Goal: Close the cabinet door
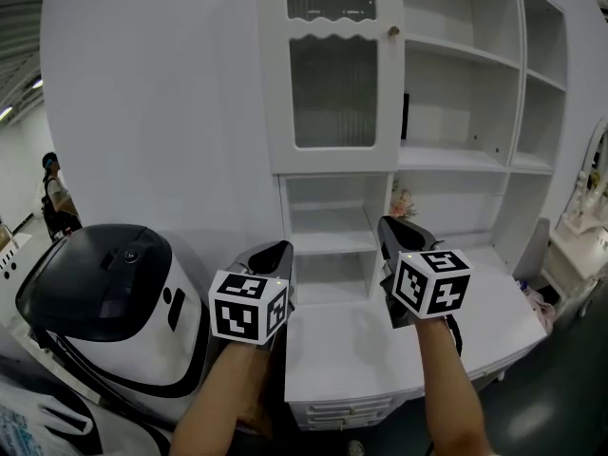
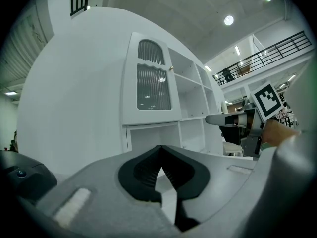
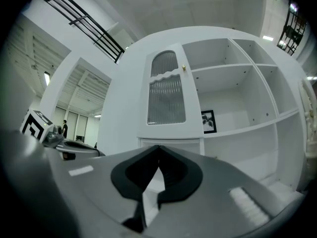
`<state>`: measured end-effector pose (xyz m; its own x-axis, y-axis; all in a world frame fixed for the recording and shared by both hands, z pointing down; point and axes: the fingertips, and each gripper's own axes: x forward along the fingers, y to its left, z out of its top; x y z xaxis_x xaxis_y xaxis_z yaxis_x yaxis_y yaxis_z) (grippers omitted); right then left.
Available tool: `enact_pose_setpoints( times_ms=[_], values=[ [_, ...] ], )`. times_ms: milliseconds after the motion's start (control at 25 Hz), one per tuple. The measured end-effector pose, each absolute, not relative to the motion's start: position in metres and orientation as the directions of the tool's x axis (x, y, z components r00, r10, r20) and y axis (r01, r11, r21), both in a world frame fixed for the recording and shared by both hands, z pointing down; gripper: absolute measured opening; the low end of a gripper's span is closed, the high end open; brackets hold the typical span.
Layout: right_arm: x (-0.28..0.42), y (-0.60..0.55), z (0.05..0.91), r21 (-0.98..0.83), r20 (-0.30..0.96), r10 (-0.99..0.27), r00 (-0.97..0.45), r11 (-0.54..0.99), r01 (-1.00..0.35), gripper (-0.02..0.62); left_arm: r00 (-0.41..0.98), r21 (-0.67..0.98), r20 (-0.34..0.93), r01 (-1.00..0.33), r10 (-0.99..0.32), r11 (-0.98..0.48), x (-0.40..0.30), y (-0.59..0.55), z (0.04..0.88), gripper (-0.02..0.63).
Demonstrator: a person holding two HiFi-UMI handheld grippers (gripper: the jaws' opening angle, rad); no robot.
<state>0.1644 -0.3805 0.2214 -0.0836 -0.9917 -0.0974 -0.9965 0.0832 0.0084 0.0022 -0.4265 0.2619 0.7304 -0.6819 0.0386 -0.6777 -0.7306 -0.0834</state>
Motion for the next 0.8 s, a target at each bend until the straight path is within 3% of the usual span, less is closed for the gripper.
enact_pose_setpoints(
  times_ms=[800],
  values=[
    [0.163,-0.361,0.238,0.005,-0.07,-0.994,-0.086,0.086,-0.996,0.005,0.743,-0.076,0.046,-0.664,-0.668,-0.744,0.011,-0.409,0.27,0.003]
  ],
)
